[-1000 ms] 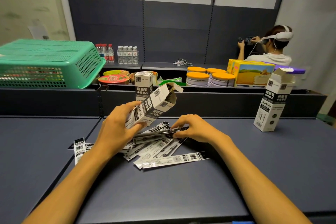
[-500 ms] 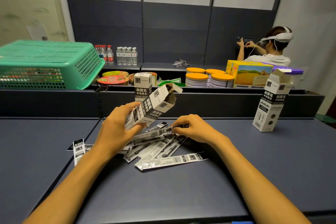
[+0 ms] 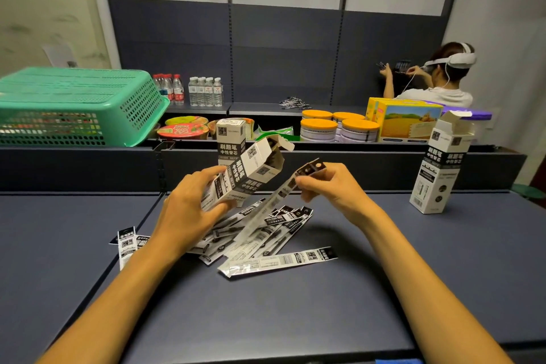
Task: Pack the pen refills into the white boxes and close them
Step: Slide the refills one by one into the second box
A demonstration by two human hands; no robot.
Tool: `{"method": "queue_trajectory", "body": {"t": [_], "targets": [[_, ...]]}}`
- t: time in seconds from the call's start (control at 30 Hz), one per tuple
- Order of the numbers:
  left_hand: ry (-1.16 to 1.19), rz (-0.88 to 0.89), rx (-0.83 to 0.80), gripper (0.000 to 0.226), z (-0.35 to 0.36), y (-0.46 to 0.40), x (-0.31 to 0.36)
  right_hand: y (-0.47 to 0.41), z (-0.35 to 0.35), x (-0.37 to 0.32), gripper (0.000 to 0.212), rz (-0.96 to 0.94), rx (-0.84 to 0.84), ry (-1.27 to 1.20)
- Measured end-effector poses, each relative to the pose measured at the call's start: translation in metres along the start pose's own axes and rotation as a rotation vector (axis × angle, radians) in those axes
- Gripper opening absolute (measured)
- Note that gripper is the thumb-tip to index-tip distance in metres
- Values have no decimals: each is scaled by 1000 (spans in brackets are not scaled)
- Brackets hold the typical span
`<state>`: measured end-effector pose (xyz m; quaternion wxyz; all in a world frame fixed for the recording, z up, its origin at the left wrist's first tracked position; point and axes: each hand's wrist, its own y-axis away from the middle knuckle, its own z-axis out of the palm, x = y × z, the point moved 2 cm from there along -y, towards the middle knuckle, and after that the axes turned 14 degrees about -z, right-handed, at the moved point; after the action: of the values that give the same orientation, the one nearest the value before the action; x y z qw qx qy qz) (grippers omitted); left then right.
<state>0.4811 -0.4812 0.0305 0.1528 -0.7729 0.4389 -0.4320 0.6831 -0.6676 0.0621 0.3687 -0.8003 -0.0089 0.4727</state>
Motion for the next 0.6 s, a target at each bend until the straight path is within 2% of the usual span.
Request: {"method": "queue_trajectory", "body": {"t": [0.07,0.27,0.47,0.6], "targets": [[1,0,-2,69,0,0,0,-1,-4,-2,5,0,75,-36],[1,12,1,68,0,0,0,-1,-13,-12,23,-47,156,-32],[6,6,-1,68,0,0,-1,1,-29,-36,10,-173,416,-125],[8,0,-3,69,0,-1,-1,1,-35,-43,11,-193,589,-163]]}}
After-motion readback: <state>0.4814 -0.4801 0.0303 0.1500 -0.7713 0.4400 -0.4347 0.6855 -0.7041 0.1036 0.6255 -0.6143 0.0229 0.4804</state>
